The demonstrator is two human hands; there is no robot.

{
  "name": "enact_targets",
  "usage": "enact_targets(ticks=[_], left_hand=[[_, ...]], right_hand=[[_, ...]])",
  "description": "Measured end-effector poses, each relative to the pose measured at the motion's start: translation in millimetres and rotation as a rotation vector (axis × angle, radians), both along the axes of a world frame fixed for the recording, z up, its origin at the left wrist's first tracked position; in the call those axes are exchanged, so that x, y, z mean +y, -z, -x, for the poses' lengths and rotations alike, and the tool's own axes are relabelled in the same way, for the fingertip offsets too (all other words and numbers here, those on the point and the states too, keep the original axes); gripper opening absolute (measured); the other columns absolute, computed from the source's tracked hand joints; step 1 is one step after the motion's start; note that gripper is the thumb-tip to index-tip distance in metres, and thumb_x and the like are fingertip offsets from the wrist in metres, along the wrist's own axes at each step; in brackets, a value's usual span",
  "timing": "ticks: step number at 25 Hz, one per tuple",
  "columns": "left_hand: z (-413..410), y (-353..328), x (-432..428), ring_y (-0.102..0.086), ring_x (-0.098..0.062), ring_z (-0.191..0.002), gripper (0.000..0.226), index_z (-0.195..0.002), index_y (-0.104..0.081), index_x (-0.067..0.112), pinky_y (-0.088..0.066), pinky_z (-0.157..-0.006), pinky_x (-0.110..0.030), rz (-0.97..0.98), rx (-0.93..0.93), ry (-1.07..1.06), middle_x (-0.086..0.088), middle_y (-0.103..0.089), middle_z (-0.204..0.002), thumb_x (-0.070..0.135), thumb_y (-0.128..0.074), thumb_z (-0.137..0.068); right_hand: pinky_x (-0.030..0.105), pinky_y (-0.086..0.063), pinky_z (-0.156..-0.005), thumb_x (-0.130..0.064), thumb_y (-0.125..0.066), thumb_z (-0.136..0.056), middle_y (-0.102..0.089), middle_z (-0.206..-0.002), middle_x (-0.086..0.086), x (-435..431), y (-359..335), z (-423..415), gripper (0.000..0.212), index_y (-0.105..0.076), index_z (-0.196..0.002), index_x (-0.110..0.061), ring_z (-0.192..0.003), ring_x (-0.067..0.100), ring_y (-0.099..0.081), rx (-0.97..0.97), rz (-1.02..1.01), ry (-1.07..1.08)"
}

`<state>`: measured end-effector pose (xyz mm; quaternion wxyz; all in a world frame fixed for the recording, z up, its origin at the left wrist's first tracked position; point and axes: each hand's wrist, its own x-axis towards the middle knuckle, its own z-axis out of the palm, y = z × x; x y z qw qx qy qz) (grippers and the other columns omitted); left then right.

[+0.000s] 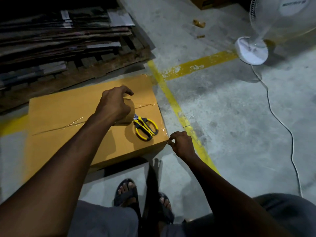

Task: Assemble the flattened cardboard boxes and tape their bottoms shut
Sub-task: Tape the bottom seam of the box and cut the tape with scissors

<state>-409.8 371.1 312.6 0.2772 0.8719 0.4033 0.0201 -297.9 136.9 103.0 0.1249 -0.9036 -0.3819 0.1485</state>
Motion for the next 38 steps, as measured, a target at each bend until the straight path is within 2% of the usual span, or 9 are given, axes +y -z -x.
enact_targets(ticks=[5, 11, 16, 20, 24, 27, 33, 35, 38], left_hand=[[-7, 11, 5, -0.043, -0.03, -0.124, 0.056, -0.123, -0.058, 0.032, -0.043, -0.086, -0.036, 0.009, 0.014, -0.007, -0.009, -0.053, -0.133, 0.001, -0.065, -0.076], [-17, 12, -3, -0.036, -0.031, -0.128, 0.057, -0.127, -0.056, 0.03, -0.038, -0.083, -0.034, -0.007, 0.036, -0.008, -0.009, -0.051, -0.134, 0.0, -0.064, -0.079], [-21, 18, -4, -0.041, -0.03, -0.126, 0.058, -0.124, -0.057, 0.034, -0.039, -0.08, -0.033, 0.008, 0.052, -0.011, -0.008, -0.05, -0.135, 0.0, -0.065, -0.077], [-21, 21, -3, -0.045, -0.03, -0.121, 0.058, -0.122, -0.057, 0.035, -0.039, -0.078, -0.031, 0.016, 0.044, 0.008, -0.008, -0.051, -0.133, 0.001, -0.065, -0.076], [-20, 21, -1, -0.043, -0.031, -0.122, 0.058, -0.122, -0.057, 0.034, -0.038, -0.08, -0.031, 0.023, 0.046, 0.002, -0.009, -0.05, -0.133, 0.001, -0.064, -0.076], [-20, 21, -1, -0.042, -0.031, -0.123, 0.059, -0.123, -0.057, 0.034, -0.036, -0.079, -0.031, 0.027, 0.052, -0.006, -0.009, -0.049, -0.134, 0.001, -0.064, -0.076], [-17, 22, -2, -0.046, -0.03, -0.119, 0.059, -0.122, -0.057, 0.035, -0.037, -0.077, -0.03, 0.045, 0.047, -0.019, -0.009, -0.048, -0.134, 0.0, -0.063, -0.075], [-15, 23, 0, -0.046, -0.03, -0.118, 0.059, -0.121, -0.057, 0.035, -0.037, -0.078, -0.029, 0.052, 0.038, -0.017, -0.009, -0.049, -0.133, 0.0, -0.063, -0.075], [-12, 24, 2, -0.046, -0.028, -0.119, 0.058, -0.121, -0.058, 0.035, -0.036, -0.08, -0.027, 0.038, 0.027, -0.009, -0.007, -0.052, -0.132, 0.001, -0.064, -0.075]], right_hand=[[0.038, -0.045, -0.075, -0.027, -0.072, -0.085, -0.068, -0.105, -0.005, 3, 5, -8, 0.003, -0.072, -0.088, -0.025, -0.099, 0.029, -0.057, -0.032, -0.009, 0.027], [0.04, -0.05, -0.071, -0.023, -0.063, -0.091, -0.065, -0.096, 0.002, 12, 7, -15, 0.009, -0.07, -0.095, -0.02, -0.092, 0.028, -0.059, 0.117, -0.084, 0.059], [0.041, -0.051, -0.072, -0.009, -0.047, -0.074, -0.067, -0.115, 0.001, 2, 16, -13, 0.042, -0.07, -0.109, -0.021, -0.099, 0.032, -0.055, 0.119, -0.131, -0.046], [0.039, -0.05, -0.072, -0.023, -0.06, -0.081, -0.066, -0.11, 0.0, -4, 14, -11, 0.024, -0.07, -0.103, -0.021, -0.099, 0.031, -0.057, 0.143, -0.083, -0.038], [0.035, -0.047, -0.069, -0.032, -0.056, -0.08, -0.067, -0.098, 0.003, 0, 9, 4, 0.023, -0.07, -0.09, -0.016, -0.094, 0.028, -0.06, 0.156, -0.047, 0.024], [0.032, -0.046, -0.071, -0.034, -0.05, -0.071, -0.068, -0.103, -0.001, -5, 11, 8, 0.036, -0.072, -0.095, -0.018, -0.094, 0.022, -0.061, 0.232, -0.098, 0.049], [0.032, -0.044, -0.064, -0.033, -0.069, -0.086, -0.07, -0.094, -0.001, -1, 11, -8, 0.014, -0.073, -0.091, -0.021, -0.092, 0.026, -0.061, 0.075, -0.046, -0.067], [0.033, -0.044, -0.063, -0.033, -0.073, -0.083, -0.066, -0.097, 0.0, 7, 8, -9, 0.02, -0.068, -0.098, -0.02, -0.094, 0.026, -0.06, 0.04, -0.035, -0.051], [0.036, -0.049, -0.062, -0.028, -0.079, -0.075, -0.058, -0.112, 0.001, 12, 6, -9, 0.057, -0.053, -0.126, -0.024, -0.096, 0.028, -0.06, 0.033, -0.065, -0.097]])
